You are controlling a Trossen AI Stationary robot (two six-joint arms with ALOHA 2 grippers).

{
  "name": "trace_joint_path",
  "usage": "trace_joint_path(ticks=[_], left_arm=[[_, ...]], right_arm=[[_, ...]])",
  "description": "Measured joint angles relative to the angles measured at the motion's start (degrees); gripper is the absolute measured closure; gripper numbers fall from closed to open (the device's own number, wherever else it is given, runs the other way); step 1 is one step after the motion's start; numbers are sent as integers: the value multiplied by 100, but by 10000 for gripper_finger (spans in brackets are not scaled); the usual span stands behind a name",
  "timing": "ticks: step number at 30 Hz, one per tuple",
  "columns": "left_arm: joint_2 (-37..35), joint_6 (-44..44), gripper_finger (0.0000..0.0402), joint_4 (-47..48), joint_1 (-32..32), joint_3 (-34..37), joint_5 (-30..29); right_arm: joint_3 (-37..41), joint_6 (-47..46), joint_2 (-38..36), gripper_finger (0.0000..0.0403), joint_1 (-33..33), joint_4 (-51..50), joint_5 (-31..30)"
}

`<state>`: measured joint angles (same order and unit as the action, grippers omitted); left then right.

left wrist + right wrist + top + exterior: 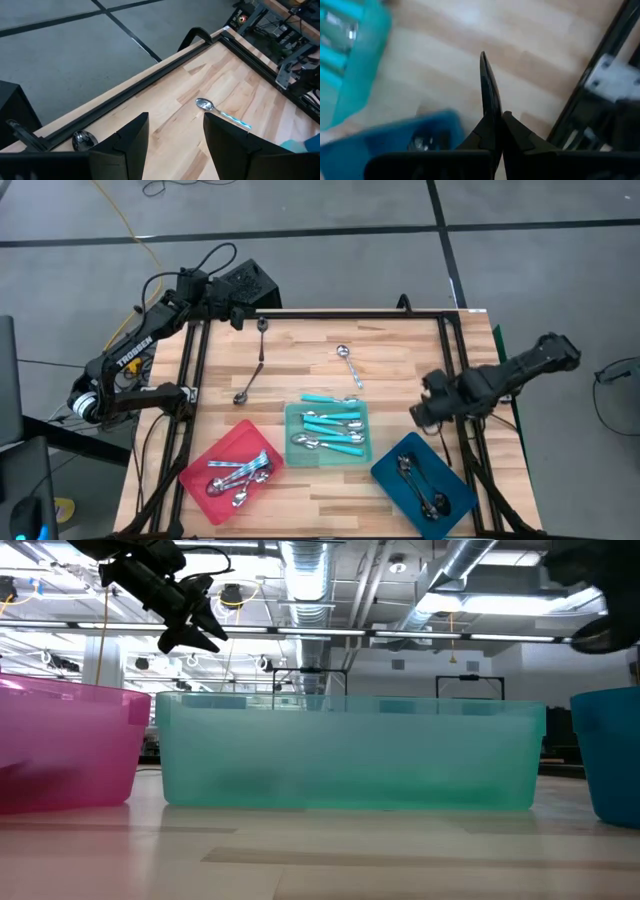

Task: Sort silverware by color (type)

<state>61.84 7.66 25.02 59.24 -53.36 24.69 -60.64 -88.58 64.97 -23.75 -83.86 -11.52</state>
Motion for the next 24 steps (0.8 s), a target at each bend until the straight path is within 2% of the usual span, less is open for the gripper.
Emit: trace_joint_path(ticks=[6, 11, 20, 24], left_arm=[[0, 256, 230, -1, 0, 0, 43], [0, 254, 230, -2, -1, 0, 44], [0, 258, 230, -5, -2, 0, -317], [0, 260, 230, -6, -1, 0, -363]], right_arm=[[-1, -1418, 167, 374, -1228, 49, 97], [-4, -2192, 496, 374, -1929, 293, 132], [-28, -2569, 1633, 374, -2401, 1697, 134], [-361, -2402, 2187, 374, -2412, 1679, 220]])
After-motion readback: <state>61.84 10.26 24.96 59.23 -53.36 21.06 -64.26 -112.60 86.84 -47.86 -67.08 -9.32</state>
